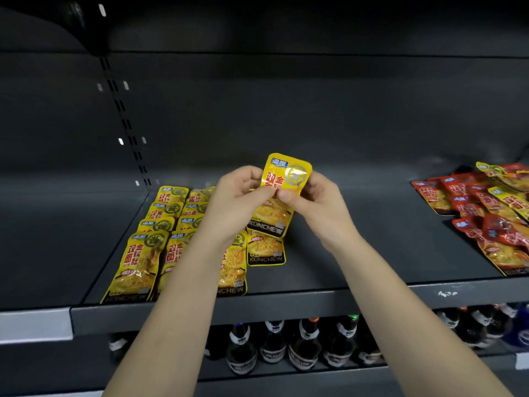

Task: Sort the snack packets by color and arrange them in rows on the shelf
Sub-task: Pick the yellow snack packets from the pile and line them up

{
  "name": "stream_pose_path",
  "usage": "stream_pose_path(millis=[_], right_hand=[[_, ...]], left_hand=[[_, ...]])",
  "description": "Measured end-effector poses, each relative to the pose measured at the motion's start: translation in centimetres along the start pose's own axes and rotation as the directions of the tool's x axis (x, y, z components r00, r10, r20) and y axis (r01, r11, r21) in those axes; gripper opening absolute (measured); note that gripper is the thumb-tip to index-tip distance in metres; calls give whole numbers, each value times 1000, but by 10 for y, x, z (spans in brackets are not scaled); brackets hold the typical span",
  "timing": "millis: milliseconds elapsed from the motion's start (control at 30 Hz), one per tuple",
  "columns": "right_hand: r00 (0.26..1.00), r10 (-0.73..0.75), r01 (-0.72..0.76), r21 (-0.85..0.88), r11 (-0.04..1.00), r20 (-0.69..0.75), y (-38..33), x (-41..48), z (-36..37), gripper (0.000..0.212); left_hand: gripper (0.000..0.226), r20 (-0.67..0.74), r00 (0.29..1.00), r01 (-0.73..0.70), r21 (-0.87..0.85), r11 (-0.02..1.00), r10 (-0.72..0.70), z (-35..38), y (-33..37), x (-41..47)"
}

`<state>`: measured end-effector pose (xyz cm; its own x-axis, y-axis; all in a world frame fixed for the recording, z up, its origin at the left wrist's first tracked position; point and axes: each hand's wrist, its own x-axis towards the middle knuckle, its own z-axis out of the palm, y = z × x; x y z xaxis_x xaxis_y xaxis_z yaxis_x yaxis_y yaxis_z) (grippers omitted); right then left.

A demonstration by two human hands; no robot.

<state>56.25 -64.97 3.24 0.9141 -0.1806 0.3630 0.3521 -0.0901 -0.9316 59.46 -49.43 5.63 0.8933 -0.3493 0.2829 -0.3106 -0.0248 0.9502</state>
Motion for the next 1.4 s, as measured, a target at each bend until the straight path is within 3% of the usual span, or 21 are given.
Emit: stream_pose_path(millis=[167, 267, 367, 433, 567, 700, 800, 1067, 1400], right_hand=[[997, -75, 72, -107, 992, -21, -10, 1, -4, 25], [996, -92, 90, -222, 971, 2, -14, 2, -8, 25], [995, -98, 95, -314, 945, 6, -16, 3, -13, 20], [998, -53, 58, -293, 954, 25, -17, 2, -16, 22], [989, 112, -87, -227, 970, 100, -12, -2, -14, 28], [955, 271, -251, -155, 956, 123, -3, -12, -4, 23], [916, 380, -347, -222, 911, 127, 6, -19, 3, 21], [902, 415, -357, -335, 872, 120, 19, -23, 12, 24], [951, 303, -202, -613, 764, 64, 12, -31, 9, 30]], left_hand=[[13, 42, 998, 55, -100, 994, -51, 4, -1, -4], [10, 85, 996, 28, 41, 999, -32, -5, -4, -2], [10, 149, 989, -25, 295, 955, -20, -20, -7, 1], [15, 150, 989, -61, 481, 875, -14, -28, -8, 1], [18, 74, 994, -105, 778, 619, 75, -41, -16, 0], [20, 48, 993, -90, 889, 449, 105, -44, -21, -4], [23, 36, 991, -79, 933, 352, 128, -46, -23, -5], [25, -7, 991, -32, 957, 289, 132, -46, -26, -6], [22, -17, 990, -26, 954, 299, 143, -39, -29, -4]])
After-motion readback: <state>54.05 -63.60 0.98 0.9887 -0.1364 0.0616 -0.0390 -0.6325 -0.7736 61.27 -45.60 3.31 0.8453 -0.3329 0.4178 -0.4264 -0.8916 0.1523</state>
